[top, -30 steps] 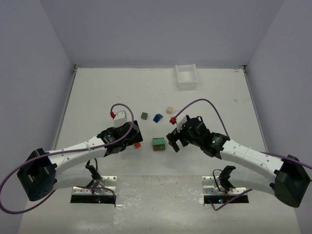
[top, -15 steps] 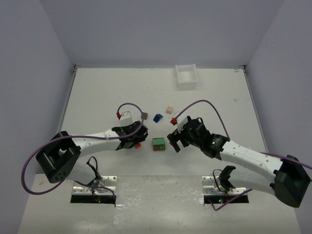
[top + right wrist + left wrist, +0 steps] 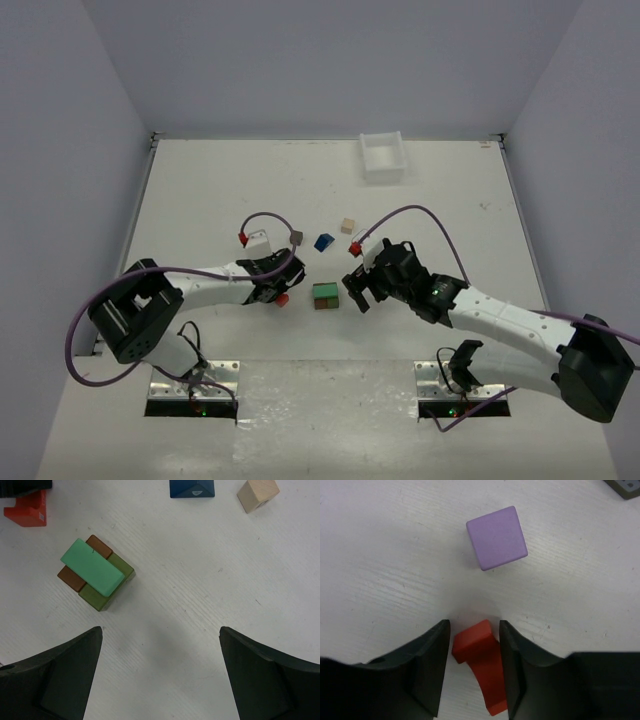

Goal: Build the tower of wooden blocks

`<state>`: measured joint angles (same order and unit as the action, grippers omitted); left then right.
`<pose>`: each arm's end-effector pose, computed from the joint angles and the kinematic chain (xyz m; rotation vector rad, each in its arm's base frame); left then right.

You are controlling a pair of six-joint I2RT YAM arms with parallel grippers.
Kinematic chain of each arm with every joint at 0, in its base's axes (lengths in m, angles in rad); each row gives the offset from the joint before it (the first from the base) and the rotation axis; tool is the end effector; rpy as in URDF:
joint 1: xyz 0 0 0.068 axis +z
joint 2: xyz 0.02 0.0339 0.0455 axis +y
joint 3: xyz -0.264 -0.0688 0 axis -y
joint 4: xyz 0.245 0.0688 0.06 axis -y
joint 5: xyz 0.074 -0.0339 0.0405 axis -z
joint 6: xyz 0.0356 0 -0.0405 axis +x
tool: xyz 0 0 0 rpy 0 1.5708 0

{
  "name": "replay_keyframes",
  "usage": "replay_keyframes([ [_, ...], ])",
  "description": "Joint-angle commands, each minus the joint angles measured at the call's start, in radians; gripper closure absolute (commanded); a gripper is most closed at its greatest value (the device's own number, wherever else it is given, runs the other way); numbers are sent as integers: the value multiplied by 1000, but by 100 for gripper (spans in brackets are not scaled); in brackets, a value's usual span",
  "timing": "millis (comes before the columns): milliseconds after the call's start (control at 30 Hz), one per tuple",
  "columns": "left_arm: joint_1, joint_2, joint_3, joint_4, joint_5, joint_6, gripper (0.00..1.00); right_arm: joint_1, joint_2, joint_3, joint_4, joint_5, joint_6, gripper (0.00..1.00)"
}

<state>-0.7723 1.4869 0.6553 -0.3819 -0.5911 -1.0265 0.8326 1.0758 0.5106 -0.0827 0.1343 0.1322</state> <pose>0.1883 -0.1557 0.1389 -0.4464 2.4251 0.1182 0.1521 0.1601 0.1993 -0.6975 2.1277 0.3829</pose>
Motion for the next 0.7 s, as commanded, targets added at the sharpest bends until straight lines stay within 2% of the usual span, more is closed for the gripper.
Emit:
replay_keyframes([
  [0,7,-7,29,25,-16,-3,87,-4,4,5,46,33,6,1],
  [33,7,-11,30,22,-18,-3,96,-4,2,4,46,31,8,1],
  [67,7,-16,31,21,-18,-3,99,-4,0,3,46,30,11,1],
  [200,7,-68,26,20,-16,2,100,-4,-15,-1,47,28,15,1],
  [433,8,-261,-5,61,-42,59,100,-4,-47,-3,54,18,49,1],
  [500,4,-339,-54,151,-20,159,100,-4,-56,6,57,8,92,1],
  [533,5,-373,-54,208,5,160,100,-4,-59,12,57,-1,113,1],
  [567,5,-426,-115,399,57,269,100,-5,-61,18,63,-11,172,1],
  [600,5,-470,-161,480,107,349,100,-6,-62,24,68,-15,197,1],
  [667,5,-569,-223,708,315,459,100,-6,-67,43,69,-48,232,1],
])
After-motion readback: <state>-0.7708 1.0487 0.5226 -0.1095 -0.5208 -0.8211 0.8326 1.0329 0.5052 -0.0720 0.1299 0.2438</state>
